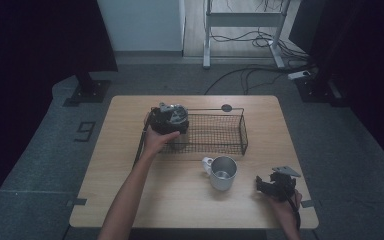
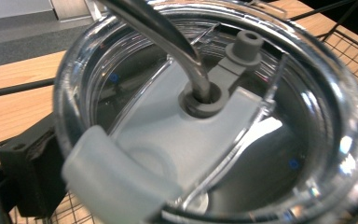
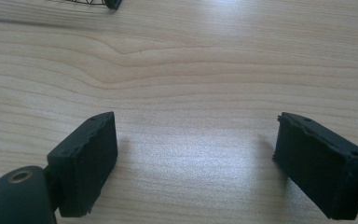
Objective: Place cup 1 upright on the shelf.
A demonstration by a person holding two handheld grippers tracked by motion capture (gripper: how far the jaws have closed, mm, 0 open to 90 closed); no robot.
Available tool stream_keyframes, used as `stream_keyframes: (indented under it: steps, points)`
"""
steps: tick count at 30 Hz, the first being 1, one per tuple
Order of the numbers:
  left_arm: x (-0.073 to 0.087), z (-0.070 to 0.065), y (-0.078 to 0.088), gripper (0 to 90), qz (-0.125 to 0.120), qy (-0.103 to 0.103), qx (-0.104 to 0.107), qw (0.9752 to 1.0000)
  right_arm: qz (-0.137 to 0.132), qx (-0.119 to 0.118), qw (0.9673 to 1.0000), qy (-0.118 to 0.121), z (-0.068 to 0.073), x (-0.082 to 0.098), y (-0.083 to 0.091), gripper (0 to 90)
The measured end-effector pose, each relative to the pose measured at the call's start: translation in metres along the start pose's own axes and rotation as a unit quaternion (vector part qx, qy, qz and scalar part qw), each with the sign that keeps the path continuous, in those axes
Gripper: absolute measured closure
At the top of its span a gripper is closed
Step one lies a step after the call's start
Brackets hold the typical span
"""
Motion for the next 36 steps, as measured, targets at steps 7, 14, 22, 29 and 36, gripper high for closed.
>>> stream_keyframes:
  steps: [7, 14, 22, 29, 36]
  points:
    - [0.001, -0.001, 0.02, 0.1, -0.02, 0.003, 0.009, 0.9997, 0.0, 0.0, 1.0, 0.0, 0.0, 0.0, 0.0, 12.8]
    - [0.009, -0.001, 0.034, 0.2, -0.023, 0.004, 0.014, 0.9996, 0.0, 0.0, 1.0, -0.001, 0.0, 0.0, 0.0, 12.8]
    - [0.021, 0.003, 0.053, 0.9, -0.043, 0.007, 0.03, 0.9986, 0.0, 0.002, 1.0, 0.0, 0.0, 0.0, 0.0, 12.8]
    - [0.031, -0.003, 0.073, 1.5, -0.053, -0.006, 0.039, 0.9978, 0.001, 0.003, 1.0, -0.002, 0.0, 0.0, 0.0, 12.9]
    - [0.047, -0.01, 0.092, 2.8, -0.054, -0.012, 0.033, 0.9979, -0.001, 0.002, 1.0, -0.002, 0.0, 0.0, 0.0, 13.1]
Point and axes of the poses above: each handheld gripper's, and its own axes: y roughly backward along the jaws, x roughly out of its underside, z roughly to its left, the point moved 1 cm from there along -y, roughly forward along the jaws, and after that the axes turned 2 degrees about x, right-handed, at the moved point
